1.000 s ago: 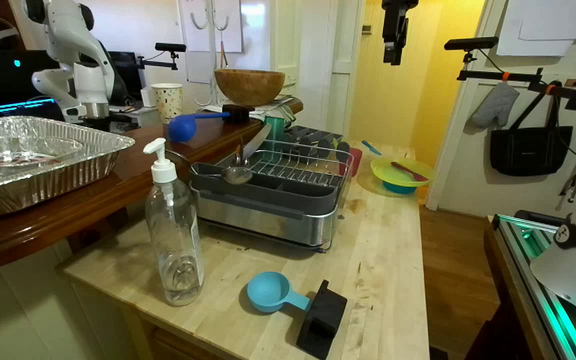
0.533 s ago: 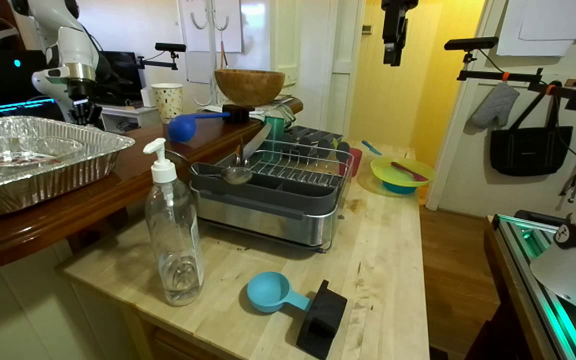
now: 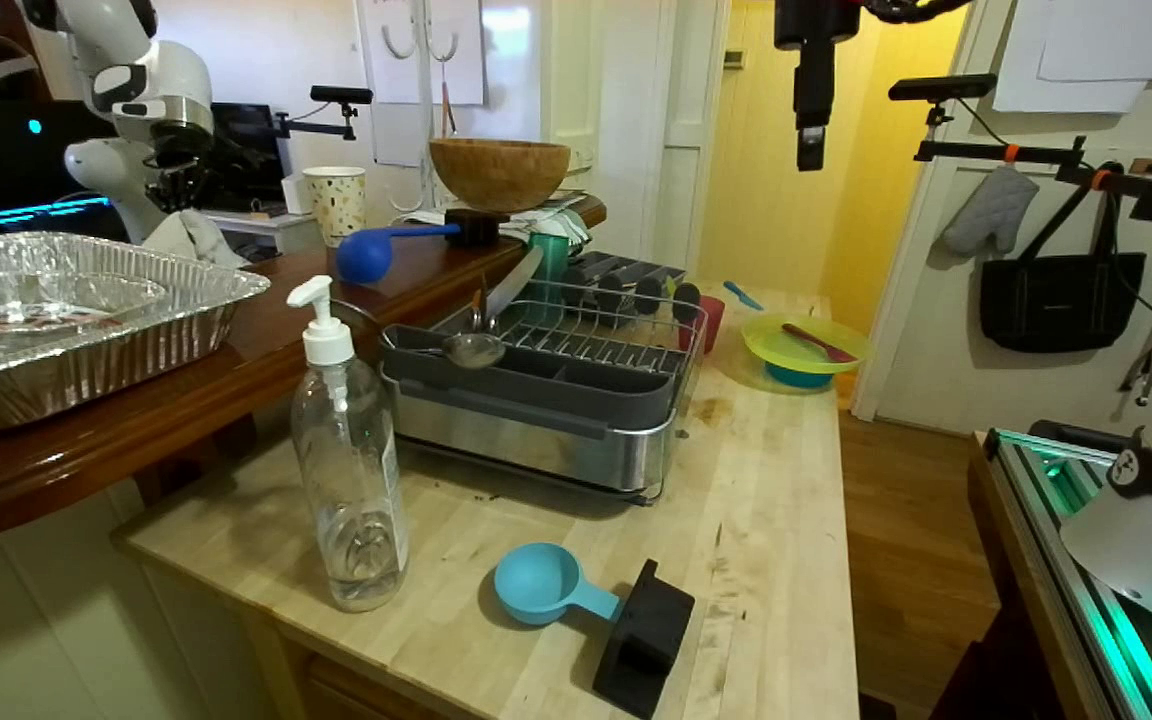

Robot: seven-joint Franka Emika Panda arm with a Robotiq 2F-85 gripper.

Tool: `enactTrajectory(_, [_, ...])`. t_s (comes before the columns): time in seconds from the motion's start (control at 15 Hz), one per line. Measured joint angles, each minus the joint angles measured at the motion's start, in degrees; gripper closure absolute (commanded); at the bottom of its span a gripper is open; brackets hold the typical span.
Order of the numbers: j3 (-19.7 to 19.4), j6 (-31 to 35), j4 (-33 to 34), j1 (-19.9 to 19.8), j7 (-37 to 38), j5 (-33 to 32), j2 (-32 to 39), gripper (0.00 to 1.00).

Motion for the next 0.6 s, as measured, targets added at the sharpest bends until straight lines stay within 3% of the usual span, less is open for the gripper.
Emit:
enactTrajectory(0.33, [1.53, 1.17, -7.43, 0.02, 3.53, -4.64, -3.83, 0.0])
enactTrajectory(0.6, [1.47, 6.2, -12.4, -0.49, 5.52, -8.37, -4.27, 0.0])
